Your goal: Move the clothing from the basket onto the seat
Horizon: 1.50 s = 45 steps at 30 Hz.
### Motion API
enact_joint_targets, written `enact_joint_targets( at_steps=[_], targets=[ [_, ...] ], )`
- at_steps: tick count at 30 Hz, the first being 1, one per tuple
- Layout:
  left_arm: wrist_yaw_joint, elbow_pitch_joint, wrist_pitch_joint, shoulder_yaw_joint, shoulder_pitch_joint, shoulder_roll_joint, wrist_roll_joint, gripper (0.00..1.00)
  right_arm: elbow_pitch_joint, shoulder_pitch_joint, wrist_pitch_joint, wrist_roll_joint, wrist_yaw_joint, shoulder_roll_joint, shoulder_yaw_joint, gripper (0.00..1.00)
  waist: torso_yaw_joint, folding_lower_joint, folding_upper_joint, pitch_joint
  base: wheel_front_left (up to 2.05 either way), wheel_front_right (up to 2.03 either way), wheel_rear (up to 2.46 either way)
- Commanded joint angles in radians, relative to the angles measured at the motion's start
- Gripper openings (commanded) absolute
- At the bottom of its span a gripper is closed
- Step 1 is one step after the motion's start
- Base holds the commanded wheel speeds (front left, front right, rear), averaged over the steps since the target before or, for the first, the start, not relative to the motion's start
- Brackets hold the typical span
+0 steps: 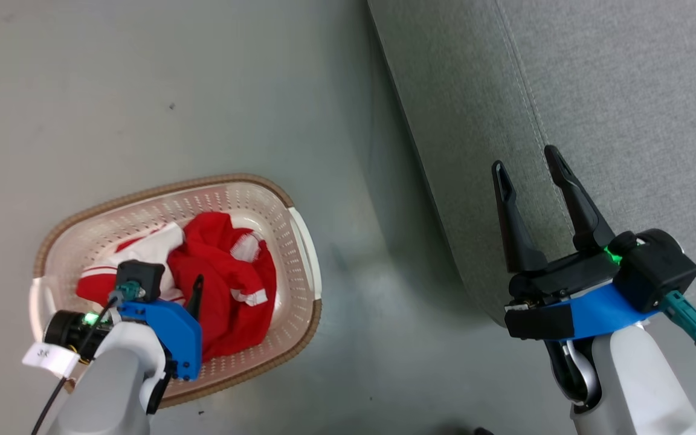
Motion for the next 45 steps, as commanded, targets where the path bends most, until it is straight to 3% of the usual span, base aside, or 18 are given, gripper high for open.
enact_joint_targets(
  at_steps=[1, 13, 23, 25, 26, 38, 45],
  targets=[
    [-0.002, 0.014, 0.012, -0.001, -0.031, 0.008, -0.007, 1.00, -0.008, -0.022, -0.003, 0.004, 0.000, -0.002, 0.001, 1.00, -0.026, -0.0002, 0.0000, 0.044, 0.00, 0.00, 0.00],
    [0.056, 0.118, 0.097, 0.032, -0.113, 0.035, -0.044, 1.00, -0.038, -0.050, -0.003, 0.056, 0.000, -0.002, 0.033, 1.00, -0.082, -0.0002, 0.0000, 0.140, 0.00, 0.00, 0.00],
    [0.070, 0.169, 0.133, 0.034, -0.132, 0.036, -0.065, 1.00, -0.045, -0.044, -0.003, 0.083, 0.000, -0.002, 0.042, 1.00, -0.119, -0.0002, 0.0000, 0.173, 0.00, 0.00, 0.00],
    [0.065, 0.177, 0.138, 0.029, -0.137, 0.032, -0.066, 0.37, -0.044, -0.044, -0.003, 0.085, 0.000, -0.002, 0.041, 1.00, -0.121, -0.0002, 0.0000, 0.174, 0.00, 0.00, 0.00],
    [0.061, 0.180, 0.139, 0.026, -0.139, 0.032, -0.065, 0.00, -0.043, -0.045, -0.003, 0.086, 0.000, -0.002, 0.041, 1.00, -0.122, -0.0002, 0.0000, 0.174, 0.00, 0.00, 0.00],
    [0.041, 0.205, 0.120, 0.006, -0.147, 0.015, -0.081, 0.00, -0.030, -0.046, -0.003, 0.074, 0.000, -0.002, 0.036, 1.00, -0.108, -0.0002, 0.0000, 0.145, 0.00, 0.00, 0.00],
    [0.031, 0.224, 0.080, 0.000, -0.122, -0.019, -0.103, 0.00, -0.014, -0.032, -0.003, 0.046, 0.000, -0.002, 0.030, 1.00, -0.072, -0.0002, 0.0000, 0.055, 0.00, 0.00, 0.00]
  ],
)
